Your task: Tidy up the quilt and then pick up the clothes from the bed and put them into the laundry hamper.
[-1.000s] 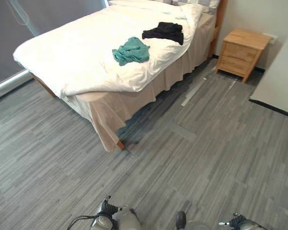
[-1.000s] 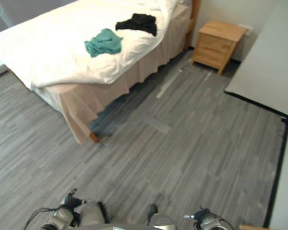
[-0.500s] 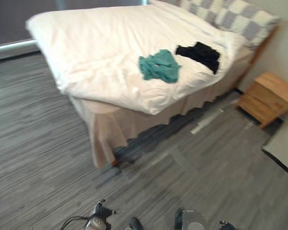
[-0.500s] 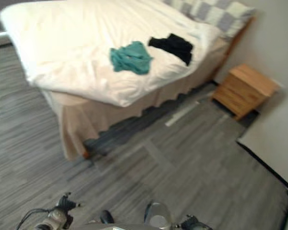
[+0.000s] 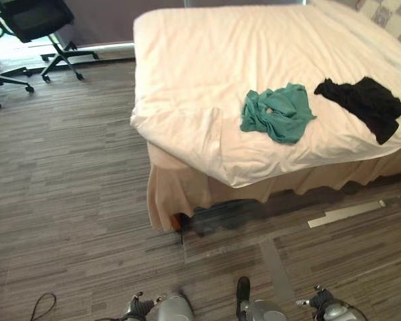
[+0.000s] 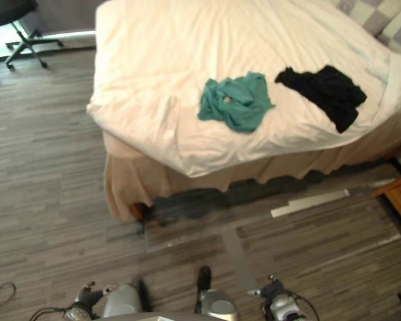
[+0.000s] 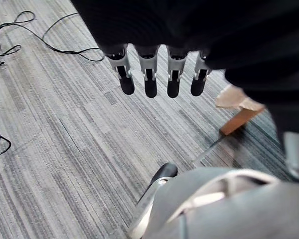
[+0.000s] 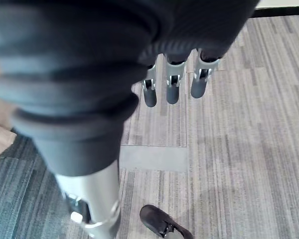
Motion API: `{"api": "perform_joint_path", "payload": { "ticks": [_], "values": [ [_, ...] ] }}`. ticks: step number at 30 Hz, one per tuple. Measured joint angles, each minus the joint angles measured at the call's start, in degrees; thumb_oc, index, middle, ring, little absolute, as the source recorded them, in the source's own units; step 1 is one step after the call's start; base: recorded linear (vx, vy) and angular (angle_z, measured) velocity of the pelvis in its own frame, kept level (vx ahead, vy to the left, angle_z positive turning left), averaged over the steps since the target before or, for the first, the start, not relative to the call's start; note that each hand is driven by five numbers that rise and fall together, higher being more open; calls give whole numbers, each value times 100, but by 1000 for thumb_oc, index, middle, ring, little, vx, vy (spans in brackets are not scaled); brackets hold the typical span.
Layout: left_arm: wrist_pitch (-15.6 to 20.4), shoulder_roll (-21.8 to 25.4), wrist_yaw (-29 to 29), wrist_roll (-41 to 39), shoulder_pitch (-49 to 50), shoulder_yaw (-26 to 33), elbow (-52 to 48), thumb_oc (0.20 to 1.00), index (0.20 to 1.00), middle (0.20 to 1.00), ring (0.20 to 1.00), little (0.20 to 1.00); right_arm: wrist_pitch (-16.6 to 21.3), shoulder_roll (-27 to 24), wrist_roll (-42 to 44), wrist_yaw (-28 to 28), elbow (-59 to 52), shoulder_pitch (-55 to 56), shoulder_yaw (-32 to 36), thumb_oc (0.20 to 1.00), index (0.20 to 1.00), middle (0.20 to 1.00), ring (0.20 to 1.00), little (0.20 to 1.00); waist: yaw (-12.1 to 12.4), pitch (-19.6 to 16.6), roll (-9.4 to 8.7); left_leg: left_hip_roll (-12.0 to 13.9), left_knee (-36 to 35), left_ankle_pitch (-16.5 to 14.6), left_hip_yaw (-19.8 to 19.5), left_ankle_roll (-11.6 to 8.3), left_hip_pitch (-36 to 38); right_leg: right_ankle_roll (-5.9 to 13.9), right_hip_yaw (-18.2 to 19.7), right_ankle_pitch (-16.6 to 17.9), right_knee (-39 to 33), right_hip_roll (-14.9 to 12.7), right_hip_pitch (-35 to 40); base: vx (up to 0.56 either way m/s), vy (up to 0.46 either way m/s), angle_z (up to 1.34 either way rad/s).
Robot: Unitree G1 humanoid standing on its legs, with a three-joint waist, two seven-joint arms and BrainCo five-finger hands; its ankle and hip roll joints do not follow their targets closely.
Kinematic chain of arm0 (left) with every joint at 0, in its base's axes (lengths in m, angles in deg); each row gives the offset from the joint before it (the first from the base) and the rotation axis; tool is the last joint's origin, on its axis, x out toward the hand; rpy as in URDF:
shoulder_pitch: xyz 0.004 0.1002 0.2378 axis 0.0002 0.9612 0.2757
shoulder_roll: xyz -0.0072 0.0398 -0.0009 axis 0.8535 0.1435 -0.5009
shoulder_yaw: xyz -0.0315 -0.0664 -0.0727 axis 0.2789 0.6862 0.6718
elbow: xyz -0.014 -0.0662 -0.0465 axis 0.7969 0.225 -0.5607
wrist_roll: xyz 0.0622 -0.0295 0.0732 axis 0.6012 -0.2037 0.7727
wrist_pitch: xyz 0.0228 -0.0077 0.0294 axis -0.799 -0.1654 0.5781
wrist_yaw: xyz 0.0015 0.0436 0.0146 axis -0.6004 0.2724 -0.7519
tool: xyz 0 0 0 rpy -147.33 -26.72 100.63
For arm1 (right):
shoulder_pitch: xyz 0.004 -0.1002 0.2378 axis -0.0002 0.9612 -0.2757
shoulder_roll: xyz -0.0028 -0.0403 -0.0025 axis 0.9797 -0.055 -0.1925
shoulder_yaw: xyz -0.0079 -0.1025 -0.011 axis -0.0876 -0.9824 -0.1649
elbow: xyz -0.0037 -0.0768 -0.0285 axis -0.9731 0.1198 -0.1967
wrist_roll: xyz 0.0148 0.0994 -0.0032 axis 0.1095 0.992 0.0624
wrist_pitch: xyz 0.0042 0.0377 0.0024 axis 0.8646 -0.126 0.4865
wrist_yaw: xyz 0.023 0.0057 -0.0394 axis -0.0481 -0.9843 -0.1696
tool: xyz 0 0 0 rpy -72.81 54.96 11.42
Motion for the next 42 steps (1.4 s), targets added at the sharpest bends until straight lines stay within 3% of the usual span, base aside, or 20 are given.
{"api": "perform_joint_path", "payload": {
  "ticks": [3, 4, 5, 7, 9, 11, 12, 15, 16, 19, 22, 23, 24, 27, 31, 34, 36, 38, 39, 42],
  "values": [
    [10, -25, -48, 17, 18, -37, -11, 1000, 1000, 1000, 1000, 1000, 59, 10, 2, 4, -17, 379, 217, 1000, 1000, 1000, 1000, 1000, -164, -114, 104, -305, -536, 175, 62, 231, 612, 201, -68, -309, 229, 209, 362, 92, 115, -11],
    [-8, -40, -56, 27, -181, -28, 15, 1000, 1000, 1000, 1000, 1000, 73, 7, 7, -11, -44, 405, 233, 1000, 1000, 1000, 1000, 1000, -307, -15, 255, -185, -622, 301, 158, 574, 665, 451, -144, -611, 1169, 236, 31, 109, 80, -15],
    [-4, -21, -56, 38, -259, -45, 4, 1000, 1000, 1000, 1000, 1000, 59, 25, 8, -27, -120, 436, 187, 1000, 1000, 1000, 1000, 1000, -444, 25, 339, -75, -726, 336, 117, 676, 789, 621, -339, -751, 2321, 153, -547, 146, -42, -9],
    [5, 69, -60, 152, -392, -139, 8, 1000, 1000, 1000, 1000, 1000, 50, 107, 4, -41, -246, 661, 77, 1000, 1000, 1000, 1000, 1000, -538, -16, 221, -217, -754, 241, 53, 721, 899, 667, -371, -1181, 3175, -323, -1114, 124, -127, 11],
    [30, 154, -61, 183, -547, -197, -21, 1000, 1000, 1000, 1000, 1000, 16, 251, 3, -40, -246, 818, 58, 1000, 1000, 1000, 1000, 1000, -567, -93, 6, -475, -757, 145, -53, 742, 877, 776, -37, -1132, 1985, -742, -1206, 196, -117, 29],
    [14, 170, -60, 182, -654, -172, 45, 1000, 1000, 1000, 1000, 1000, 2, 376, 2, -49, -265, 823, 41, 1000, 1000, 1000, 1000, 1000, -625, -100, -54, -563, -739, 130, -206, 758, 873, 958, 592, -910, 648, -795, -1061, 149, -108, 43],
    [9, 175, -60, 182, -606, -165, 77, 1000, 1000, 1000, 1000, 1000, 1, 416, 3, -49, -268, 825, 41, 1000, 1000, 1000, 1000, 1000, -627, -101, -63, -581, -720, 129, -230, 739, 940, 899, 554, -710, 381, -850, -1010, 143, -173, 39],
    [28, 289, -42, 176, -319, 13, 37, 1000, 1000, 1000, 1000, 1000, 3, 488, -11, -44, -283, 875, 32, 1000, 1000, 1000, 1000, 1000, -497, -177, -174, -657, -758, -10, -317, 556, 1111, 888, 275, -535, 277, -997, -856, 163, -143, 24],
    [34, 330, -28, 122, -151, 167, -22, 1000, 1000, 1000, 1000, 1000, 4, 494, -18, -43, -261, 960, 44, 1000, 1000, 1000, 1000, 1000, -459, -276, -202, -634, -757, -84, -388, 406, 1200, 823, 143, -227, 122, -986, -673, 92, -66, 27],
    [51, 380, 26, -116, 261, 394, -467, 1000, 1000, 1000, 1000, 1000, 11, 340, -23, -32, -233, 1031, 93, 1000, 1000, 1000, 1000, 1000, -399, -484, 134, -335, -754, -64, -417, 172, 1261, 685, 66, 153, 15, -699, -534, 91, -71, 31],
    [252, 648, 237, -355, 651, 666, -2028, 1000, 1000, 1000, 1000, 1000, 114, 65, -33, -1, -513, 1085, 103, 1000, 1000, 1000, 1000, 1000, -375, -551, 473, -55, -740, 15, -478, -55, 1273, 401, -29, 218, 37, -413, -438, 81, -81, 14],
    [349, 893, 312, -522, 969, 866, -3362, 1000, 1000, 1000, 1000, 1000, 211, 39, -69, 32, -727, 1215, 119, 1000, 1000, 1000, 1000, 1000, -399, -538, 466, -6, -744, 11, -521, -141, 1273, 365, -76, 179, 38, -344, -432, 66, -64, 19],
    [651, 1237, 487, -549, 842, 917, -3928, 1000, 1000, 1000, 1000, 1000, 238, 31, -130, 57, -732, 1322, 115, 1000, 1000, 1000, 1000, 1000, -355, -537, 449, 52, -743, 24, -559, -165, 1270, 340, -148, 198, 39, -302, -392, 46, -35, 16],
    [803, 2090, 801, -542, 283, 1279, -4590, 1000, 1000, 1000, 1000, 1000, 269, -27, -215, 41, -691, 1474, 117, 1000, 1000, 1000, 1000, 1000, -377, -539, 420, 97, -758, 3, -544, -196, 1310, 319, -147, 135, 10, -291, -329, 61, -44, 1],
    [880, 2686, 949, -432, -332, 1590, -4757, 1000, 1000, 1000, 1000, 1000, 220, -116, -250, -35, -585, 1756, 127, 1000, 1000, 1000, 1000, 1000, -480, -526, 450, 61, -757, -68, -526, -234, 1446, 321, -120, 133, 5, -330, -227, 20, -45, -4],
    [839, 2853, 957, -206, -700, 1354, -4835, 1000, 1000, 1000, 1000, 1000, 159, -159, -250, -45, -406, 1821, 166, 1000, 1000, 1000, 1000, 1000, -492, -508, 473, 46, -758, -66, -521, -227, 1380, 325, -88, 136, 5, -340, -298, -117, -17, -3],
    [735, 2830, 1024, -34, -1261, 801, -4629, 1000, 1000, 1000, 1000, 1000, 161, -226, -249, -37, -385, 1774, 156, 1000, 1000, 1000, 1000, 1000, -552, -461, 483, 13, -756, -13, -522, -191, 1181, 368, -73, 168, 7, -370, -491, -227, -25, 2],
    [513, 2805, 1121, 245, -2727, -450, -3775, 1000, 1000, 1000, 1000, 1000, 174, -338, -248, 25, -298, 1341, 56, 1000, 1000, 1000, 1000, 1000, -642, -277, 441, -103, -717, 189, -514, -108, 625, 499, 6, 324, 144, -454, -1143, -252, -36, 1],
    [493, 2844, 1109, 301, -3027, -646, -3627, 1000, 1000, 1000, 1000, 1000, 171, -336, -248, 33, -275, 1148, 61, 1000, 1000, 1000, 1000, 1000, -651, -140, 407, -135, -717, 234, -520, -115, 560, 473, 17, 383, 153, -512, -1215, -246, -42, -13],
    [338, 2644, 1144, 714, -4219, -1537, -2521, 1000, 1000, 1000, 1000, 1000, 218, -323, -235, 140, -344, 544, -83, 1000, 1000, 1000, 1000, 1000, -1069, 380, 141, -138, -712, 287, -358, -150, 333, 418, 122, 550, 73, -497, -1475, -176, -57, -21]
  ]
}}
